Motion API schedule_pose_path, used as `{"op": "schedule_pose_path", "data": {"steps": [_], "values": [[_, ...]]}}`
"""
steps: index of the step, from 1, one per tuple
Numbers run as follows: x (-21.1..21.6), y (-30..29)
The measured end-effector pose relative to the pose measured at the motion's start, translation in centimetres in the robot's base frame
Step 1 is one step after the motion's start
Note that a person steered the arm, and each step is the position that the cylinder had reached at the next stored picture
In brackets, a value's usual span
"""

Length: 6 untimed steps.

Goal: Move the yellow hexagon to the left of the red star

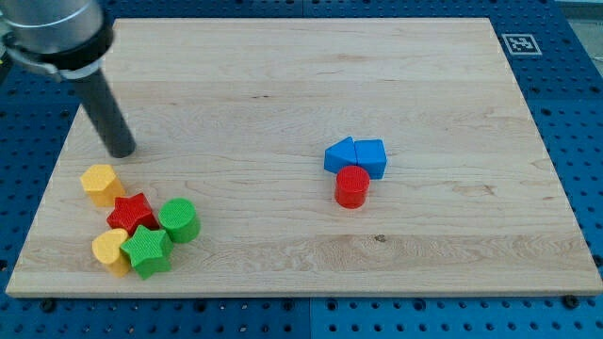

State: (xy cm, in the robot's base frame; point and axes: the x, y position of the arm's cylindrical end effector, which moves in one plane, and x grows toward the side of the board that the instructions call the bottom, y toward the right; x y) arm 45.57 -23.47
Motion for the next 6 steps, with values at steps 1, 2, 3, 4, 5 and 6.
{"op": "schedule_pose_path", "data": {"steps": [1,2,3,4,5,6], "values": [[1.9,-1.0],[4.3,-1.0],[5.9,-1.0],[6.1,-1.0],[7.1,-1.0],[8.0,-1.0]]}}
